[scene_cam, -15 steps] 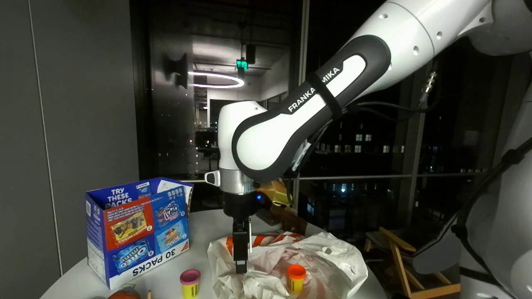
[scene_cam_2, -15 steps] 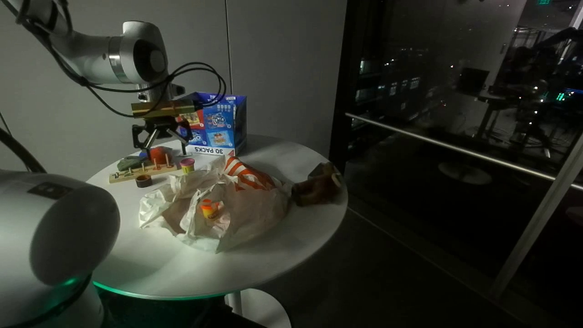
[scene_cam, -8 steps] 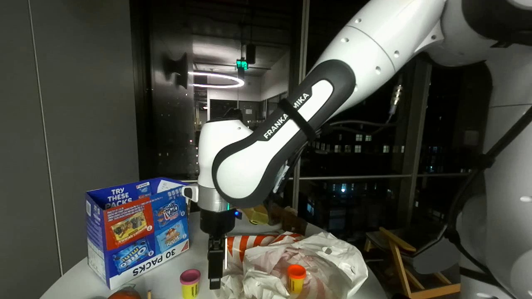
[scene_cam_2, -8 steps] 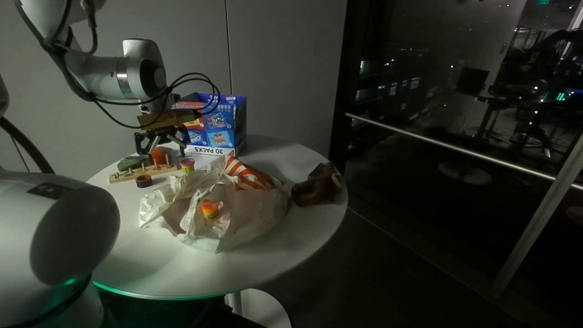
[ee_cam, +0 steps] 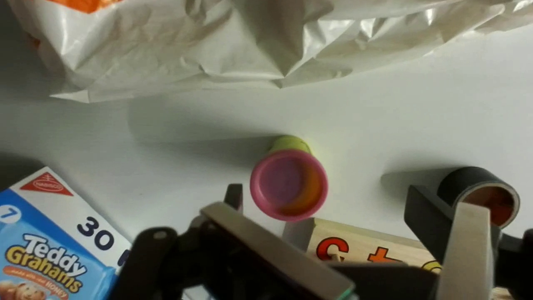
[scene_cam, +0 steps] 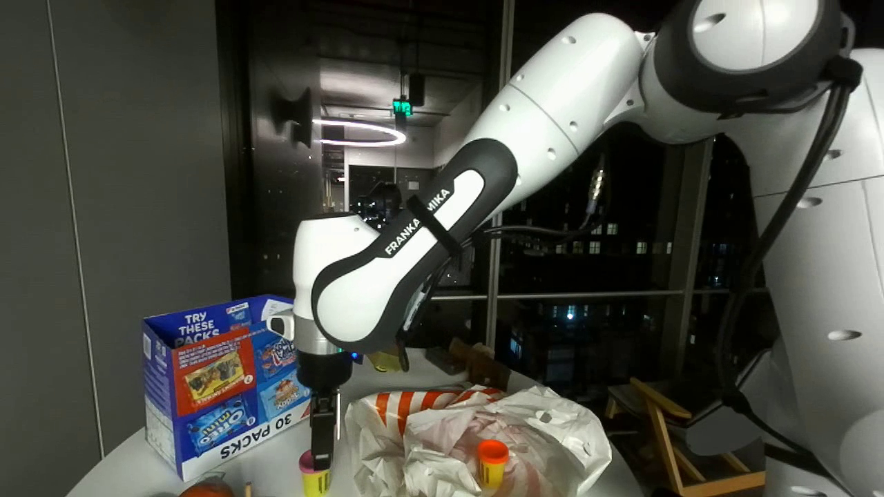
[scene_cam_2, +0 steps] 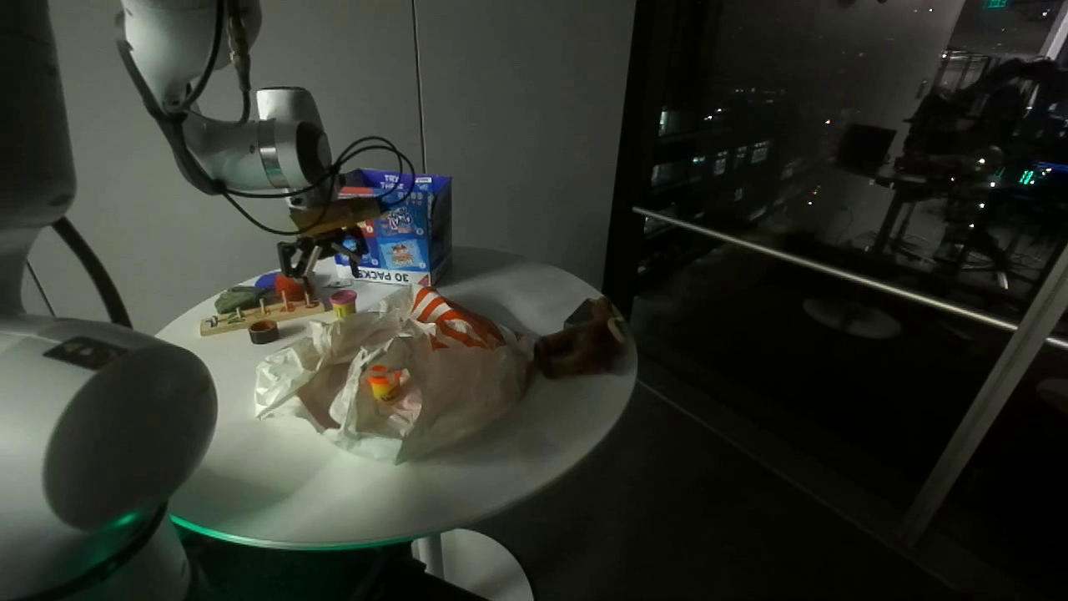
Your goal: Put the two yellow containers in the plastic, then lift the plastic
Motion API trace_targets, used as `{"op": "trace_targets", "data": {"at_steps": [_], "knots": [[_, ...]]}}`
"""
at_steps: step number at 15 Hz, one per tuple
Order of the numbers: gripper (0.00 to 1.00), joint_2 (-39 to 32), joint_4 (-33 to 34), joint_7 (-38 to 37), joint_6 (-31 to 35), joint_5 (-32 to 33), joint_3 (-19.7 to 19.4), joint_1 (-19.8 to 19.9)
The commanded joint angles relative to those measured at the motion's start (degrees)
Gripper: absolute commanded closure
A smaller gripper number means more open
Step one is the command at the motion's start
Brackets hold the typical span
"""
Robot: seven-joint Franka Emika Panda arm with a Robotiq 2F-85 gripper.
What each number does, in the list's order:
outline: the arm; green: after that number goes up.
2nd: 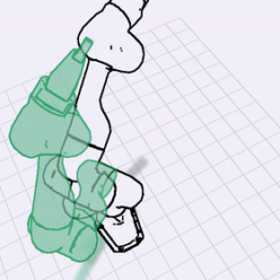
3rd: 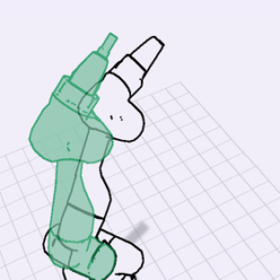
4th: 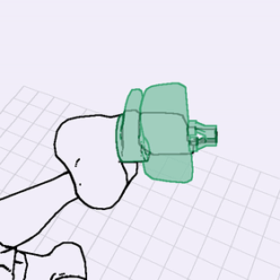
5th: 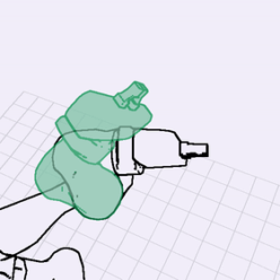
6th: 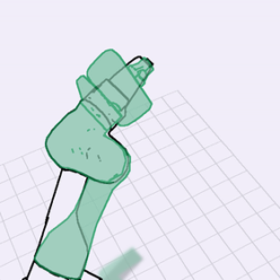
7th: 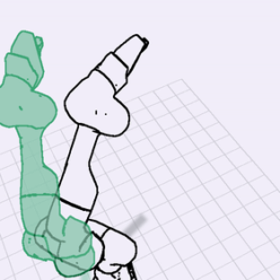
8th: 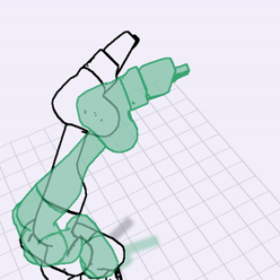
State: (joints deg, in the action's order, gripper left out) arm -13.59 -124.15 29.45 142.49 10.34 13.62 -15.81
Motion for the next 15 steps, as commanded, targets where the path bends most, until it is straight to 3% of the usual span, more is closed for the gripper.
{"op": "trace_targets", "data": {"at_steps": [1, 11, 12, 15], "knots": [[0.0, -6.4, 7.1, 5.1, -0.5, -2.3, 2.5, 2.4], [0.0, -14.3, 14.8, 4.7, -7.7, -1.7, 2.5, 3.6], [0.22, -14.2, 15.0, 5.2, -8.5, -1.4, 2.6, 3.6], [0.41, -13.8, 15.1, 5.5, -9.6, -1.6, 3.0, 3.6]]}}
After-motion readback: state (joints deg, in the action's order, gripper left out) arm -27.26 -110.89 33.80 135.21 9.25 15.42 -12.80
